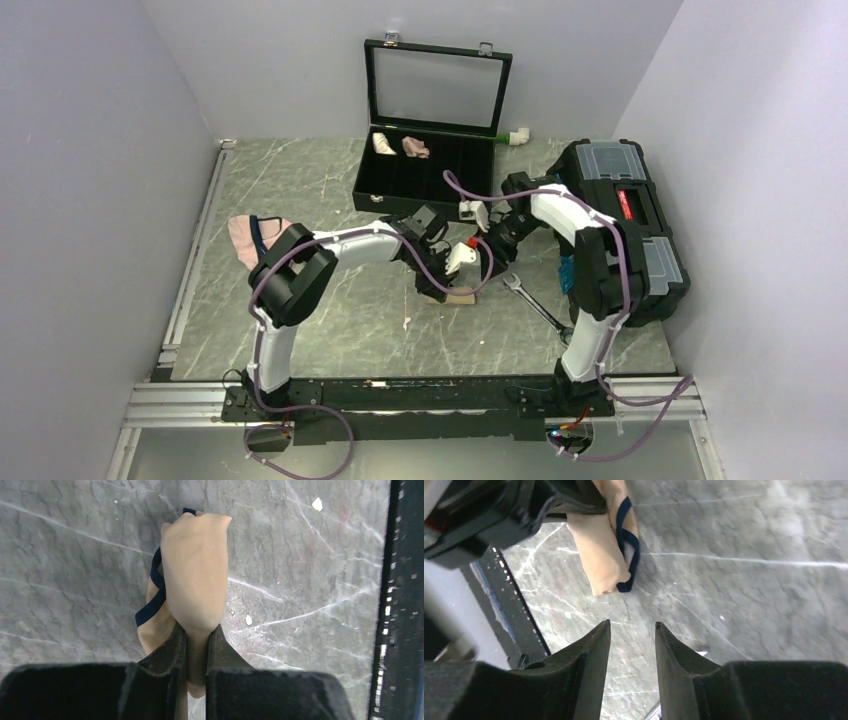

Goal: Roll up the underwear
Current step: Roll the underwear to the center of the board.

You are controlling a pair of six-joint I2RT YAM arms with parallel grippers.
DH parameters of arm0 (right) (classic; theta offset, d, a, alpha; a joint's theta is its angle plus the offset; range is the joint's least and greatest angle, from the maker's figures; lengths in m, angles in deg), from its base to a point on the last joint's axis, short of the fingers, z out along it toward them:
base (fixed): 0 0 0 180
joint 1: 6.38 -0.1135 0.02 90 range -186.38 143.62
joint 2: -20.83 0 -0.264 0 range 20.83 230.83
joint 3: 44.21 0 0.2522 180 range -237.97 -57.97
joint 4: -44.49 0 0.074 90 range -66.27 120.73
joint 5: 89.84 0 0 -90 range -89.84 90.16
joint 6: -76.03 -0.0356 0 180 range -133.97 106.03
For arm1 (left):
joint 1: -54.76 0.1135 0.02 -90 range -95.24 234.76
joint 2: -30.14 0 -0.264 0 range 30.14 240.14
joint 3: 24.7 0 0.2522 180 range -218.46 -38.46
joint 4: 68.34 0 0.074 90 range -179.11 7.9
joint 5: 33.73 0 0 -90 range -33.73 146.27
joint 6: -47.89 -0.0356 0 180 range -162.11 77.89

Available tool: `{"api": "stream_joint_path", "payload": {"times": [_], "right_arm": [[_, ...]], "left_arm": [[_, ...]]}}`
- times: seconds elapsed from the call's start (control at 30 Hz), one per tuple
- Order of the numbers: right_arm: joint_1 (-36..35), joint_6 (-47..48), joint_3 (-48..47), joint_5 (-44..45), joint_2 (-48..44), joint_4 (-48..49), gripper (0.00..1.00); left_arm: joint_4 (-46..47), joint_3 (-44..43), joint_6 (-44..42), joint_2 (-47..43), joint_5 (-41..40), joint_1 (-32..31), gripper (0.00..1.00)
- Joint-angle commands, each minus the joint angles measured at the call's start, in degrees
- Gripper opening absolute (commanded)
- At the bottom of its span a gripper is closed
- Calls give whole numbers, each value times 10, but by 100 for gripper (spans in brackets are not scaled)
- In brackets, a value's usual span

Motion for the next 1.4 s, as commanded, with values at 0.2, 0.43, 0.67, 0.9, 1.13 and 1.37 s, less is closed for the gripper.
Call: {"api": "stream_joint_path", "payload": {"times": [0.2, 0.43, 0.67, 0.9, 1.13, 1.37], "right_arm": [[21, -85, 119, 16, -197, 158, 41], [-1, -77, 202, 33, -281, 224, 45], [-107, -90, 252, 141, -319, 287, 50], [-204, -89, 262, 229, -296, 330, 50], [-267, -70, 251, 298, -239, 355, 51], [-301, -52, 239, 345, -187, 374, 51]], "left_arm": [[-220, -152, 8, 176, 91, 74, 0], [-309, -250, 12, 258, 139, 96, 0], [-349, -295, 19, 309, 160, 102, 0], [-370, -317, 23, 337, 173, 102, 0], [-403, -338, 17, 362, 187, 104, 0], [-431, -348, 7, 376, 207, 105, 0]]}}
